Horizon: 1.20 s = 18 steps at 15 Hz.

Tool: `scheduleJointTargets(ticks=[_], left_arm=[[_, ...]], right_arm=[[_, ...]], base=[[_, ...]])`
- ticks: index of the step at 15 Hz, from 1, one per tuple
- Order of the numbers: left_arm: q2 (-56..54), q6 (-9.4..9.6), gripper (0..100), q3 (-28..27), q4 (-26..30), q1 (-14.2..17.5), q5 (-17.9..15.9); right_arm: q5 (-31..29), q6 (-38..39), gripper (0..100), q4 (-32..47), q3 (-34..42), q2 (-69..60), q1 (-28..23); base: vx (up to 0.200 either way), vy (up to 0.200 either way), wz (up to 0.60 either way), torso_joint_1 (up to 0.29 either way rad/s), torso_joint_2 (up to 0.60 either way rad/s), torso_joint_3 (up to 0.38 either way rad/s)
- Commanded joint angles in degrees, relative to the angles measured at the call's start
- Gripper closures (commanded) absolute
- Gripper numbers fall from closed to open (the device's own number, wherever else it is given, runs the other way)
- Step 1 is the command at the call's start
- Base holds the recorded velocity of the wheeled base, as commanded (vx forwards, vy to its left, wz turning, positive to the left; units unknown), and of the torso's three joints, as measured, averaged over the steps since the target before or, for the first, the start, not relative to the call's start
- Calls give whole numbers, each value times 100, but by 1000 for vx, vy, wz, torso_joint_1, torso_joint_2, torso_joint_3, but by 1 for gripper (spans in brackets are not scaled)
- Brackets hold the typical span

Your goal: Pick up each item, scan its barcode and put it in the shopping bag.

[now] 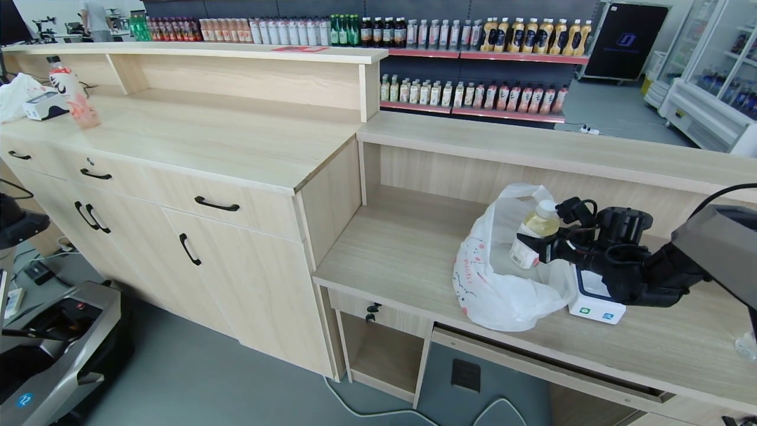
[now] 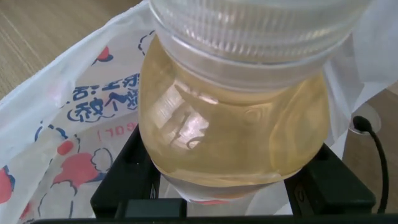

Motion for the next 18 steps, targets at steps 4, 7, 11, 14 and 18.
scheduleJointTargets(ticks=[4,7,11,14,18], left_arm=[[-2,0,0,0,0,0,8],[-2,0,0,0,0,0,0],[-2,0,0,0,0,0,0],[-2,0,0,0,0,0,8],[-2,0,0,0,0,0,8]], right_arm=[[8,-30,100,-6,-376,458,50],[8,-13,100,29,-402,502,41],[-1,-13,100,12,-552,643,103],[-1,-13,100,47,-719,722,138],[-1,-39,100,29,-745,827,138]], base=[[0,0,0,0,0,0],[0,0,0,0,0,0],[0,0,0,0,0,0],[0,0,0,0,0,0],[0,0,0,0,0,0]])
